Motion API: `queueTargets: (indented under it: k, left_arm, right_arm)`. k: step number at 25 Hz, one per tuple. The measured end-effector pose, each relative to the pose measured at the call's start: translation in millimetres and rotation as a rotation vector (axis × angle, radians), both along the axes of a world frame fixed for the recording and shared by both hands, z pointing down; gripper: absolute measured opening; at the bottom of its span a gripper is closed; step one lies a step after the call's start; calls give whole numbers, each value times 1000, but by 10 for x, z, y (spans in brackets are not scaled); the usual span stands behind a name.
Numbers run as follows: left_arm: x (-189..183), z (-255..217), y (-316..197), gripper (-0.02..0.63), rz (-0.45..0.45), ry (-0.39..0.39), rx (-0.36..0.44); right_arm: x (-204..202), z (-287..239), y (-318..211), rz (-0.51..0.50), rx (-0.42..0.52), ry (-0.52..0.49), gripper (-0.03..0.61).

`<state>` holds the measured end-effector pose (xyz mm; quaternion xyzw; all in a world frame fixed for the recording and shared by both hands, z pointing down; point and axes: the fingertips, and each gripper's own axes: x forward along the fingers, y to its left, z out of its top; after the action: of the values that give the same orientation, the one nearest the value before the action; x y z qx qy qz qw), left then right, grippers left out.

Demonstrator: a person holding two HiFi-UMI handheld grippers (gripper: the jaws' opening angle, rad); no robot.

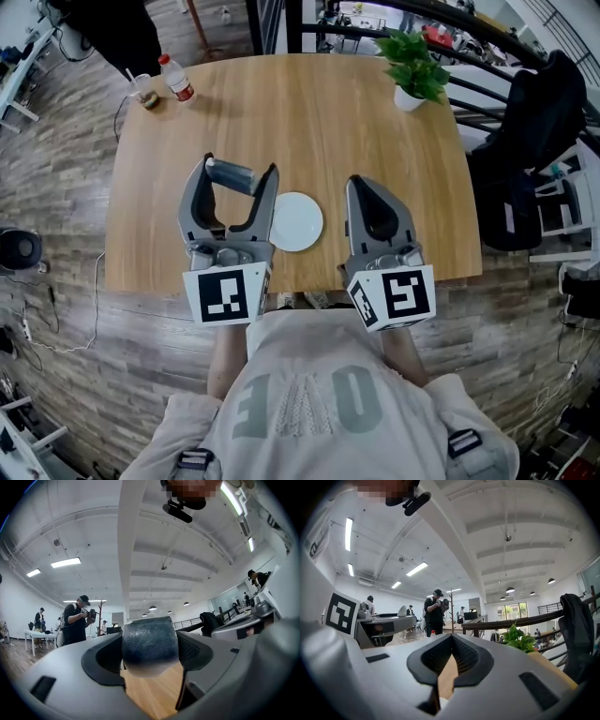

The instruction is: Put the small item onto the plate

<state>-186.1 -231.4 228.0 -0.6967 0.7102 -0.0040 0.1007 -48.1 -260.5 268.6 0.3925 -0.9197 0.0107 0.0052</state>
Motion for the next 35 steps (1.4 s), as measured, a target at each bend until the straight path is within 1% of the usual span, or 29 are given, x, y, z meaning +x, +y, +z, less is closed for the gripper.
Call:
queueTargets:
  k: [3, 4, 6, 8, 9, 12, 15, 17, 23, 27, 30, 32, 35]
  left_arm:
    - [71, 171, -85, 328, 33, -34, -96]
    - [80, 243, -129, 328, 48, -22, -123]
    - [89, 406, -218, 328, 89, 47, -159]
    - [106, 623, -277, 328, 119, 110, -221]
    - [127, 753, -300, 328, 127, 115, -266]
    - [226, 1189, -367, 328, 150, 86, -421]
    - [322, 1608, -405, 328, 178, 112, -559]
    - [369, 1846, -415, 328, 194, 122, -629]
    - [497, 2485, -466, 328, 241, 55, -797]
    - [498, 2870, -427, 328, 245, 13, -931]
    - [522, 3107, -346, 328, 257, -37, -1025]
    - [540, 3225, -328, 328, 261, -59, -1059]
    - [560, 3334, -327, 328, 264, -88, -1078]
  right_arm:
    - [-35, 49, 70, -5, -16, 6, 17]
    - [-46, 66, 88, -9, -16, 13, 17]
    - [-44, 138, 125, -6, -38, 22, 17]
    - [-31, 246, 187, 4, -86, 19, 17]
    - [-31, 299, 225, 5, -110, 14, 17]
    - [-33, 428, 332, 4, -160, 15, 17]
    - [29, 525, 363, 25, -182, 36, 17]
    - [107, 603, 348, 56, -204, 37, 17]
    - [392, 850, 322, 163, -272, 50, 17]
    - [469, 952, 343, 187, -286, 61, 17]
    - [503, 1006, 409, 200, -299, 68, 17]
    - [517, 1019, 445, 203, -299, 74, 17]
    - [547, 1020, 489, 213, -294, 85, 17]
